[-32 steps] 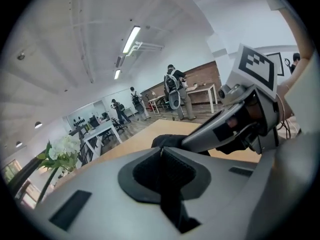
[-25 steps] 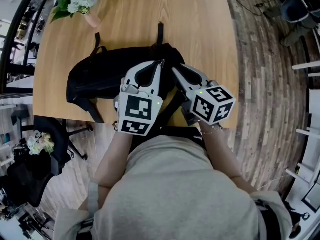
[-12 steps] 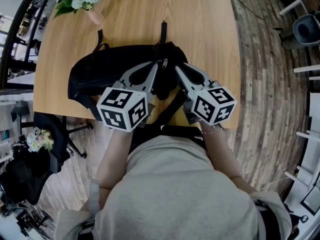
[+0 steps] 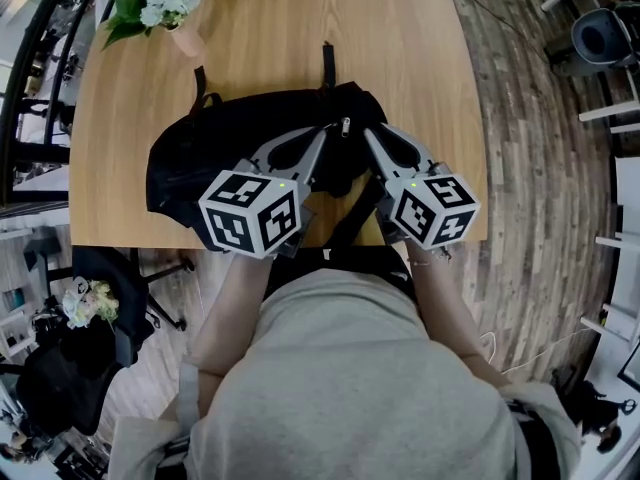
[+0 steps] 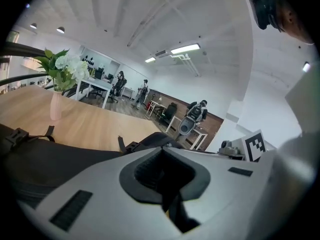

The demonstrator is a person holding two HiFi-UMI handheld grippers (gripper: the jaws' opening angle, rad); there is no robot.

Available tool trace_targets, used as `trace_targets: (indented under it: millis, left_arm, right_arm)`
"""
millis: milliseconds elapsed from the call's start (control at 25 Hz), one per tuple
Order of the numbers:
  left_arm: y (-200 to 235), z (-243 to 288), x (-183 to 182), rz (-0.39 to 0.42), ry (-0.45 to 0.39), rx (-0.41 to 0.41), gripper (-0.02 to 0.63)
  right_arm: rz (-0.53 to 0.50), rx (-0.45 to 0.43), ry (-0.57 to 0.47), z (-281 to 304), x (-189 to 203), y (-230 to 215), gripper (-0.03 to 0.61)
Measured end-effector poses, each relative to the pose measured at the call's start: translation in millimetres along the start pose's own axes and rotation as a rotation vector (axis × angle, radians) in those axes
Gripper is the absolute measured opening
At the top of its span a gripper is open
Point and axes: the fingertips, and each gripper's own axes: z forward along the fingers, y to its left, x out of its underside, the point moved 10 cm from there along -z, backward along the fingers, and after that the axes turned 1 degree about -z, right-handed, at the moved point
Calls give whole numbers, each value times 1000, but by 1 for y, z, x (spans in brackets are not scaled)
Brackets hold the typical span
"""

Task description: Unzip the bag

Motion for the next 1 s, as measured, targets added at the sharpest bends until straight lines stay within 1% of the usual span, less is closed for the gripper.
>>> trace_targets:
  millis: [400, 600, 1000]
  left_arm:
    - [27, -25, -1, 24, 28, 6, 21]
    - [41, -41, -3, 27, 25, -11, 21]
    - [64, -71, -4, -6, 2, -41, 21]
  right_arm:
    - [22, 119, -29, -3, 3, 4, 75]
    - [30, 167, -37, -2, 2, 5, 75]
    - [24, 210, -37, 1, -2, 7, 77]
